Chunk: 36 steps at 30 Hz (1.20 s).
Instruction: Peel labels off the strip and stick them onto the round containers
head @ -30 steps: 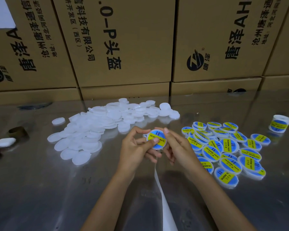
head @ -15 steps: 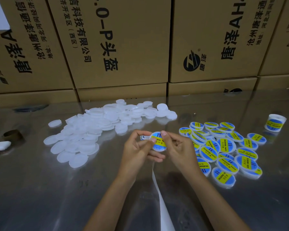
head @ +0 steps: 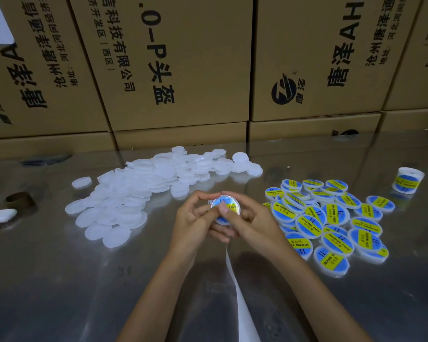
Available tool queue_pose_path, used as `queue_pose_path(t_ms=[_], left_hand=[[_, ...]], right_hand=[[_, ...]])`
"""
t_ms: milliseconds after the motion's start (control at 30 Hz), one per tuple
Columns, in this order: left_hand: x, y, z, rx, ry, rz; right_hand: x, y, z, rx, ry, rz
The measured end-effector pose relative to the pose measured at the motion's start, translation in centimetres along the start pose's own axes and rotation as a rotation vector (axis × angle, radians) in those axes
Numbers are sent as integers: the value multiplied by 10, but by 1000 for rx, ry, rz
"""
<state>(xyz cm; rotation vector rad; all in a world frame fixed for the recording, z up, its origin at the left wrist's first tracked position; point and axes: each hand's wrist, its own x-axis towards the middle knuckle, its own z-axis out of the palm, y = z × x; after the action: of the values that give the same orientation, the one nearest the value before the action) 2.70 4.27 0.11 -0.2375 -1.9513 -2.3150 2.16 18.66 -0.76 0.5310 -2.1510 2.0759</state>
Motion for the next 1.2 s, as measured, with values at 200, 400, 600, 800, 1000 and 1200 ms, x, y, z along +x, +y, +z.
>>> queue_pose_path(t_ms=[200, 400, 600, 800, 1000, 1200], left_hand=[[1, -1, 0, 0, 47, -7], [-2, -2, 1, -24, -86, -4], [-4, 0, 3, -5, -139, -12], [-4, 2, 5, 22, 14, 1], [-3, 2, 3, 0, 88, -8], [-4, 3, 3, 22, -28, -2]], right_hand=[[0, 1, -1, 46, -79, -3], [0, 1, -7, 37, 65, -75], [0, 0, -8, -5, 122, -91], [1, -2, -8, -6, -9, 75], [-5, -6, -2, 69, -116, 26], [-3, -6, -8, -3, -23, -8]])
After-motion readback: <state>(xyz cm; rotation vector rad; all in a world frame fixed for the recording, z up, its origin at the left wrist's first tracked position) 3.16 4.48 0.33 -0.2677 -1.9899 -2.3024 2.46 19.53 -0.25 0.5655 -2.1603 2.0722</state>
